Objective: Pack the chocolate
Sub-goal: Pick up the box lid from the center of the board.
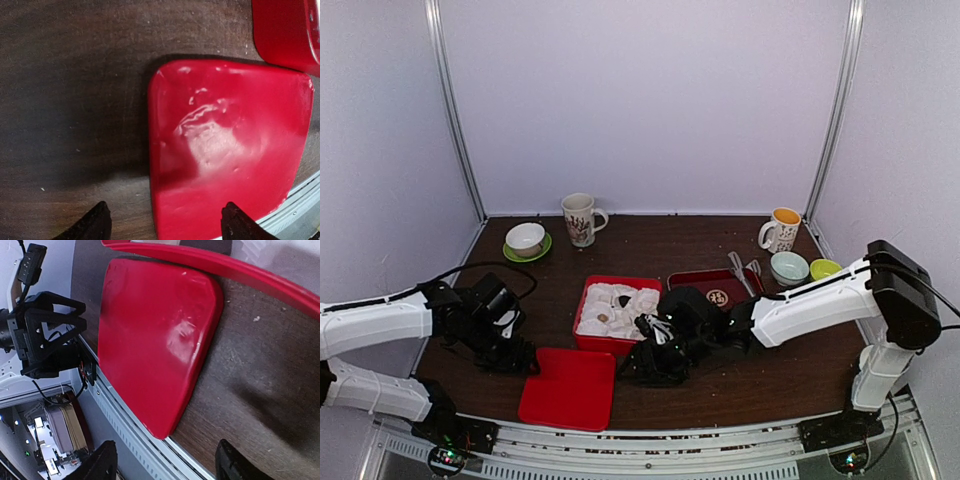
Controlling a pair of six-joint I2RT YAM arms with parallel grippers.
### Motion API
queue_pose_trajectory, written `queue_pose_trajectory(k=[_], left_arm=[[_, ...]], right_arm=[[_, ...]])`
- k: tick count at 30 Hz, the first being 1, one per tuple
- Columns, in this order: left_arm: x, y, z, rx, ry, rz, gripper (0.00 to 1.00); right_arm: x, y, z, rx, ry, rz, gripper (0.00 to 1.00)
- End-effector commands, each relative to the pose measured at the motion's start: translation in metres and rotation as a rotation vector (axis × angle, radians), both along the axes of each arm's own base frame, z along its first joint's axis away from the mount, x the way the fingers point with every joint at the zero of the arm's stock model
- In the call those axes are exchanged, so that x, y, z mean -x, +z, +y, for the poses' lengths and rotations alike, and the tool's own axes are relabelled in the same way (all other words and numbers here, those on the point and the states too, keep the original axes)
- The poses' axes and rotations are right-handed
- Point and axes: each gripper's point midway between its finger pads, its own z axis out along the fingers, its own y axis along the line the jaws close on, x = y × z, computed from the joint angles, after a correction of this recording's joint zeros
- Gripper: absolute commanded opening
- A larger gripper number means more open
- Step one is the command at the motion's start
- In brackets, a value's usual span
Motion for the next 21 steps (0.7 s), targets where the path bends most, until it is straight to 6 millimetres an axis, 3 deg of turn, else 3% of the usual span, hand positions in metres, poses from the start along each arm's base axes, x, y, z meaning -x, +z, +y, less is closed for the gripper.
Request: queue_pose_trajectory(k=[1, 3, 8, 15, 21], left_arm=[[0.004, -0.002, -0.008, 0.075, 0.009, -0.001, 0.78], [0.006, -0.006, -0.007, 0.082, 0.015, -0.005, 0.78], [0.009, -0.021, -0.004, 0.098, 0.052, -0.007, 0.78], [0.014, -0.037, 0.001, 0.101, 0.086, -0.008, 0.79], [0.008, -0.028, -0.027, 0.269, 0.07, -0.025, 0.75]], right_arm=[[-0.019, 0.025, 0.029, -0.107, -0.279, 0.017, 0.72], [-0.021, 0.025, 0.033, -0.095, -0.335, -0.003, 0.75], [-0.023, 0.002, 0.033, 0.001, -0.428, 0.008, 0.8], [-0.014, -0.022, 0.044, 0.044, -0.417, 0.063, 0.8], [-0.025, -0.037, 0.032, 0.147, -0.471, 0.007, 0.78]])
